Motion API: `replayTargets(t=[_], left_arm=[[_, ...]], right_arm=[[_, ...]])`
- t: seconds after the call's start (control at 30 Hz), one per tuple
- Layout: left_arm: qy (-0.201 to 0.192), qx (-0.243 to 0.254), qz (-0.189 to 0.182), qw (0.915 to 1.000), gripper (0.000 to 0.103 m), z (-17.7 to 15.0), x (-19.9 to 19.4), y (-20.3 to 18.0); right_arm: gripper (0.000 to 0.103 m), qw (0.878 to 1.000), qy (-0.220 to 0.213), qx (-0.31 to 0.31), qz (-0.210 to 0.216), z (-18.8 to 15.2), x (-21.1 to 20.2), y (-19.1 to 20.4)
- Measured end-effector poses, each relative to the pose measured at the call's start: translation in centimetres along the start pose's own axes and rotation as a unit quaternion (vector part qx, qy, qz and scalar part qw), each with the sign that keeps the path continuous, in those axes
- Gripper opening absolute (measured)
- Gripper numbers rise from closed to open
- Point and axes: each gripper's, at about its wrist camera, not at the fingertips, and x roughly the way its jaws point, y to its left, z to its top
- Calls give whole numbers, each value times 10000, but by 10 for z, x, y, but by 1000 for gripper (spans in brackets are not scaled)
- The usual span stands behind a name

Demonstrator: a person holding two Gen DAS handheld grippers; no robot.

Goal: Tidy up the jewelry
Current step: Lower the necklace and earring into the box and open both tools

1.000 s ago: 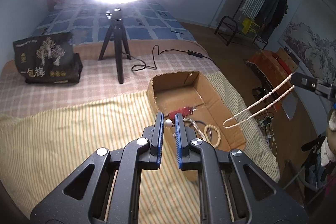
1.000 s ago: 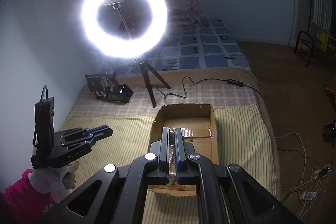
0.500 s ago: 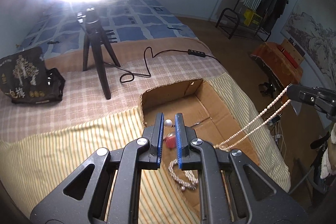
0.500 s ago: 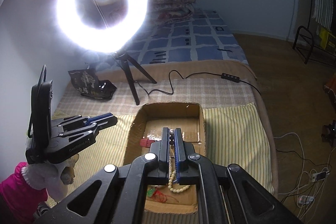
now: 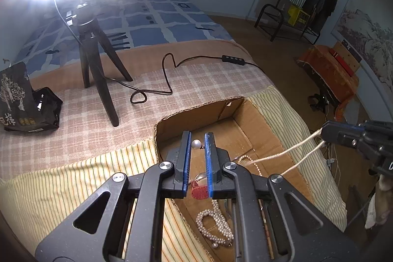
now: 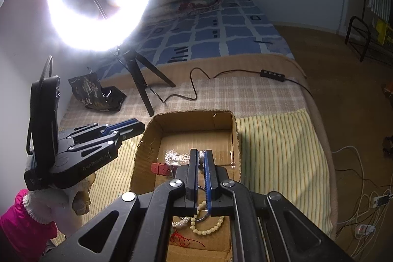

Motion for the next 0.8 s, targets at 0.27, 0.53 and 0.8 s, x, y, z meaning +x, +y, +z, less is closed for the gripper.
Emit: replayTargets(t=[0.27,0.53,0.8], left_arm=[[41,-10,97,9999,10,2,6,1],[-31,-20,135,9999,40,1,1,4],[-141,-30,195,9997,52,0,-12,4]], right_arm=[[35,9999,74,-110,-20,-7,7,2],[66,9995,65,-209,-220,-14,10,6],[73,9995,36,-180,-242,-17,7,8]])
